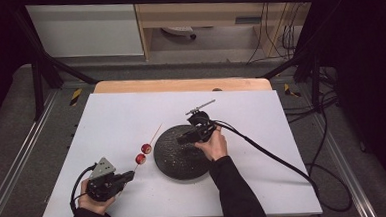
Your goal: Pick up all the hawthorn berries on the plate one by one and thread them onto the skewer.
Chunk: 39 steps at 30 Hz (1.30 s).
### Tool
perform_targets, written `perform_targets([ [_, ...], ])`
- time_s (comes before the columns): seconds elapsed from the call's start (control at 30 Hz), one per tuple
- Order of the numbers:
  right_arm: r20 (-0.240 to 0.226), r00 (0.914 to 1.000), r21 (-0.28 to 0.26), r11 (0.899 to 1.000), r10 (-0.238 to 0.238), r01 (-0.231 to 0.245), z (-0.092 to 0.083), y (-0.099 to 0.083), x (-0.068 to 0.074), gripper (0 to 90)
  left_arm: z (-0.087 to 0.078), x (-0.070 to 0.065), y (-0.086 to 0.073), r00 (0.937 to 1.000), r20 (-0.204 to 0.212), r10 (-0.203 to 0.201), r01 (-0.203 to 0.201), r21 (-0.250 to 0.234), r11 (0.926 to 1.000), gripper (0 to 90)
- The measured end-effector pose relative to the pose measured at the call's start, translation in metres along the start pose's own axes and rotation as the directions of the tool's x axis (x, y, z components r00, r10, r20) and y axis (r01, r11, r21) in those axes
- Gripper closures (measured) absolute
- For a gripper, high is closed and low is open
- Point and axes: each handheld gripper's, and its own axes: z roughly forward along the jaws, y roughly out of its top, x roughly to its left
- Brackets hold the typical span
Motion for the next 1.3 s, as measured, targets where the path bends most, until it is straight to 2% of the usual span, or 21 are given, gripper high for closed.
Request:
perform_targets([
  [0.23,-0.023,0.9994,-0.074,0.997,0.027,-0.028,-0.007,-0.013,-0.002,62.8,0.000,-0.003,0.001,1.0000,0.005,0.006,-0.006,-0.005,1.0000,88.1],
  [0.37,-0.036,0.9982,-0.119,0.992,0.048,-0.052,-0.011,-0.020,-0.004,62.8,0.001,-0.005,0.001,1.0000,0.007,0.007,-0.007,-0.010,0.9999,88.1],
  [0.5,-0.057,0.9949,-0.176,0.980,0.083,-0.092,-0.015,-0.029,-0.007,62.8,0.001,-0.007,0.002,0.9999,0.010,0.011,-0.011,-0.012,0.9999,88.1],
  [0.6,-0.075,0.9905,-0.223,0.966,0.115,-0.129,-0.018,-0.036,-0.009,62.8,0.002,-0.008,0.002,0.9999,0.013,0.011,-0.011,-0.014,0.9998,88.1],
  [0.8,-0.117,0.9787,-0.329,0.923,0.168,-0.198,-0.024,-0.047,-0.014,62.8,0.004,-0.013,0.003,0.9997,0.020,0.012,-0.011,-0.016,0.9998,88.1],
  [0.93,-0.149,0.9699,-0.380,0.894,0.192,-0.236,-0.025,-0.052,-0.015,62.8,0.006,-0.016,0.003,0.9997,0.022,0.011,-0.011,-0.017,0.9998,88.1],
  [0.97,-0.158,0.9674,-0.397,0.884,0.198,-0.246,-0.025,-0.054,-0.015,62.8,0.006,-0.017,0.003,0.9997,0.022,0.011,-0.011,-0.018,0.9998,88.1],
  [1.07,-0.168,0.9633,-0.427,0.865,0.210,-0.263,-0.025,-0.056,-0.014,62.8,0.007,-0.019,0.003,0.9996,0.024,0.012,-0.011,-0.019,0.9997,88.1],
  [1.3,-0.205,0.9521,-0.510,0.805,0.227,-0.302,-0.028,-0.058,-0.012,62.8,0.010,-0.024,0.004,0.9996,0.027,0.009,-0.008,-0.026,0.9996,88.1],
])
